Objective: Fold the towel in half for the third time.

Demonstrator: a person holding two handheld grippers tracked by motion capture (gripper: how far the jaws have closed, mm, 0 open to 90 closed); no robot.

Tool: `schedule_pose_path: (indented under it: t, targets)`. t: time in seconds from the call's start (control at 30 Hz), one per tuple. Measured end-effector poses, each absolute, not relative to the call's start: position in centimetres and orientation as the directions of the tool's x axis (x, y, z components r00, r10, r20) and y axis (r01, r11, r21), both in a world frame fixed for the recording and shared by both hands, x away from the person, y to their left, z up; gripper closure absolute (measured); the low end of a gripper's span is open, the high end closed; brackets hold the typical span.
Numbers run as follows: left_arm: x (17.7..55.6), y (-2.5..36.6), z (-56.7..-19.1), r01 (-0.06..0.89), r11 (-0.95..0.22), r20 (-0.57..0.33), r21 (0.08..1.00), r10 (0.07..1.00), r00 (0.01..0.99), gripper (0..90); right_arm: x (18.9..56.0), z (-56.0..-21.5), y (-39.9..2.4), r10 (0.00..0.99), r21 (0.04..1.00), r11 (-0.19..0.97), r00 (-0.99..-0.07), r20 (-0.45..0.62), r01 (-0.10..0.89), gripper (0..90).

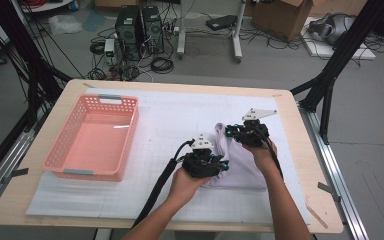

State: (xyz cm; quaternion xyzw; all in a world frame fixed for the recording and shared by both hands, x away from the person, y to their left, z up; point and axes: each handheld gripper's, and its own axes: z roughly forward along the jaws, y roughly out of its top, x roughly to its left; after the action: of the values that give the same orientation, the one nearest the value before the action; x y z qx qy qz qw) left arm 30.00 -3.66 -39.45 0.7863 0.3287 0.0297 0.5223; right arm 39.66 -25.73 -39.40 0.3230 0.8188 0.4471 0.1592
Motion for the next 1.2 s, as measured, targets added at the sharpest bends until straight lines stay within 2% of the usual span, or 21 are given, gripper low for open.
schedule_pose_path:
  t: [0.13,0.3,0.5,0.63,0.77,0.97,1.2]
  targets:
    - [29.0,-2.4,-38.5,0.417,-0.232,-0.233,0.879,0.553,0.8,47.8,39.5,-39.8,-27.2,0.695,0.837,0.363,-0.718,0.05,0.41,82.2]
    - [28.4,-0.1,-38.4,0.339,-0.252,-0.142,0.906,0.574,0.806,41.9,39.4,-39.7,-28.2,0.71,0.84,0.365,-0.704,0.027,0.4,82.2]
    - [28.9,3.1,-40.6,0.379,-0.236,-0.159,0.895,0.624,0.765,41.9,39.1,-40.5,-29.4,0.745,0.823,0.369,-0.667,0.016,0.433,79.5]
    - [29.0,5.2,-42.1,0.391,-0.203,-0.177,0.898,0.646,0.743,41.0,38.7,-40.6,-30.6,0.796,0.815,0.342,-0.606,0.013,0.468,68.0]
    - [29.0,7.1,-43.0,0.395,-0.19,-0.176,0.899,0.67,0.721,40.5,37.3,-40.3,-32.6,0.845,0.811,0.299,-0.535,0.021,0.503,62.6]
    - [29.0,9.0,-43.7,0.381,-0.206,-0.152,0.901,0.674,0.723,40.3,33.2,-40.0,-34.8,0.877,0.833,0.245,-0.48,0.028,0.496,53.1]
    - [29.0,9.8,-43.5,0.366,-0.174,-0.163,0.914,0.67,0.724,39.9,28.2,-41.2,-34.0,0.857,0.833,0.287,-0.515,-0.002,0.473,46.3]
